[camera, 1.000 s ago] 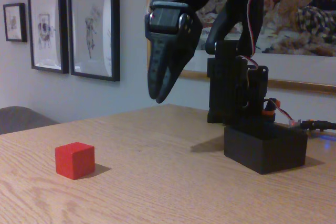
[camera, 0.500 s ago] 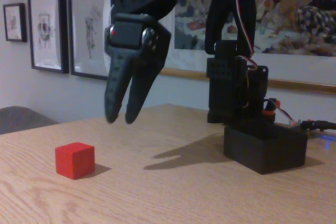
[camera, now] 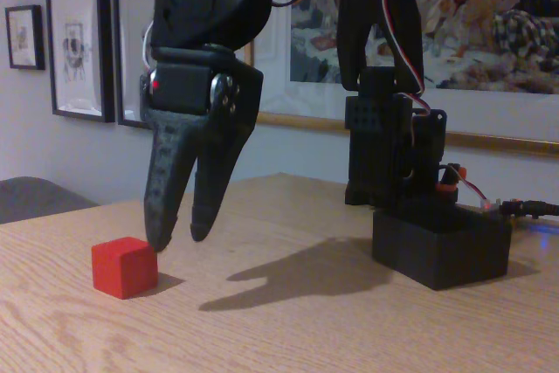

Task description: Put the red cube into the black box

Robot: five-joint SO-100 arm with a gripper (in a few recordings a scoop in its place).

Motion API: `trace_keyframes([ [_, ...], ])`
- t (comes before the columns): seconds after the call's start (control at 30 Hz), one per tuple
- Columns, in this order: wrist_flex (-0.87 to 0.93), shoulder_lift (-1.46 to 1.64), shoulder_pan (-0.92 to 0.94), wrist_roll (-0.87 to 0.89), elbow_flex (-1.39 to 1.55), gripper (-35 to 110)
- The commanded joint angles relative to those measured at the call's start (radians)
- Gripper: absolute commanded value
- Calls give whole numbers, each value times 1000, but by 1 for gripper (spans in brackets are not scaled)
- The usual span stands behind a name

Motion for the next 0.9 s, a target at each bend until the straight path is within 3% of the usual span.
trace_keyframes([
  [0.0, 51, -38, 15, 20, -103, 29],
  [0.87, 137, -189, 0, 51, -270, 27],
])
